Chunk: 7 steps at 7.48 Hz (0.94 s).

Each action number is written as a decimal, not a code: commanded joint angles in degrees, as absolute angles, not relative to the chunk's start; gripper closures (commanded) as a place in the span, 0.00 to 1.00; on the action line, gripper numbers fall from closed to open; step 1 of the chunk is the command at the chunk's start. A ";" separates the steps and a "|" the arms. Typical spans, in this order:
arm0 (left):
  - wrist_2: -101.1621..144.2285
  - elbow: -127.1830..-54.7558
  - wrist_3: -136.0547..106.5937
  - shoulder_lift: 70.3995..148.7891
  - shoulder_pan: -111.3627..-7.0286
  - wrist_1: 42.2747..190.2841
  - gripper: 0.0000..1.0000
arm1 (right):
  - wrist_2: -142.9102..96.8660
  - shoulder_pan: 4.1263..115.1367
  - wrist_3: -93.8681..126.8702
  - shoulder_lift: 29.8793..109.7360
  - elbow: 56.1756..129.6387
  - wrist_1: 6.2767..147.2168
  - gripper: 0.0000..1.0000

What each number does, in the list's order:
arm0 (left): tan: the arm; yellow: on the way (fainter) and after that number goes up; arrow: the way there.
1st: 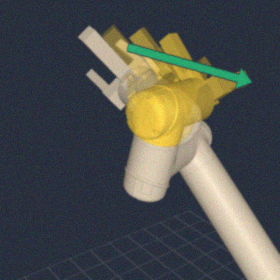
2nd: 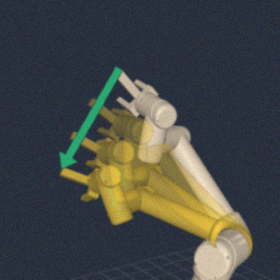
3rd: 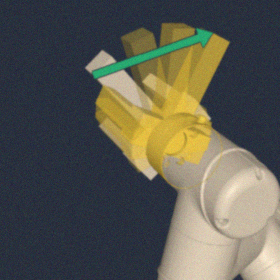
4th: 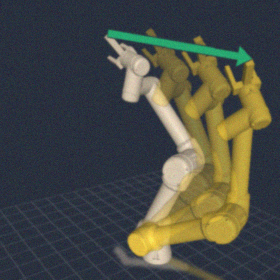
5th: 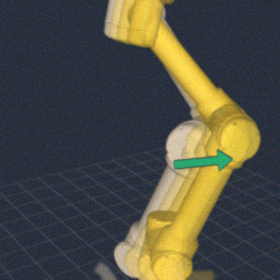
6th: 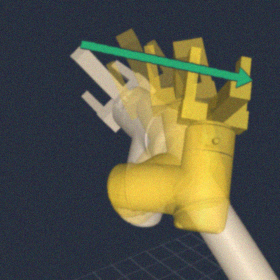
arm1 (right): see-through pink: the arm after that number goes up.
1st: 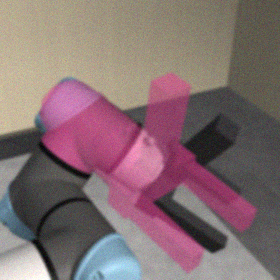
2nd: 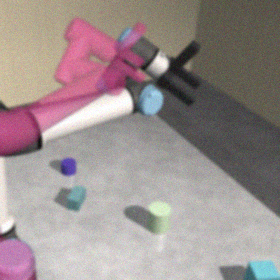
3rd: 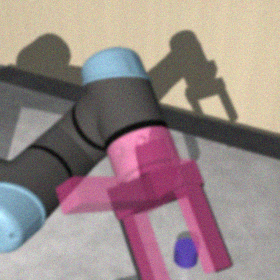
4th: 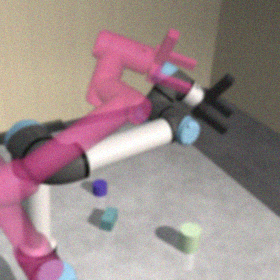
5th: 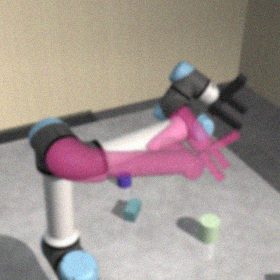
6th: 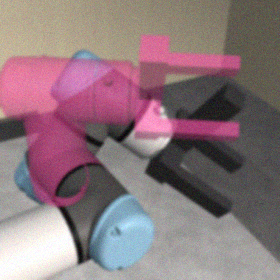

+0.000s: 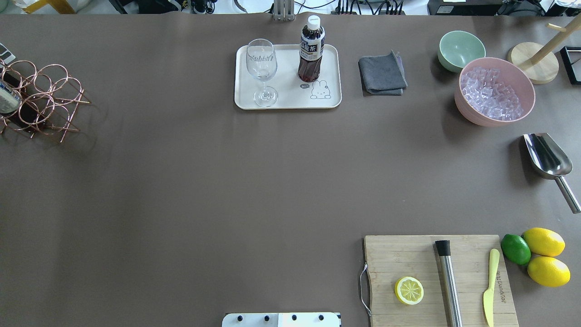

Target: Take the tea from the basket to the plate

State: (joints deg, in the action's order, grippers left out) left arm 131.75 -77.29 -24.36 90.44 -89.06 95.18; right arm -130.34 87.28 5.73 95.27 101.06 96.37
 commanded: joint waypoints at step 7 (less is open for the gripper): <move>131.75 -77.52 -24.35 90.44 -89.03 95.19 0.02 | -130.60 88.59 -2.72 94.92 100.03 95.36 0.00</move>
State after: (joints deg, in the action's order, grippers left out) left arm 131.75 -77.43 -24.35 90.44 -89.03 95.18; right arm -130.45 87.75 -0.39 94.74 100.89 95.26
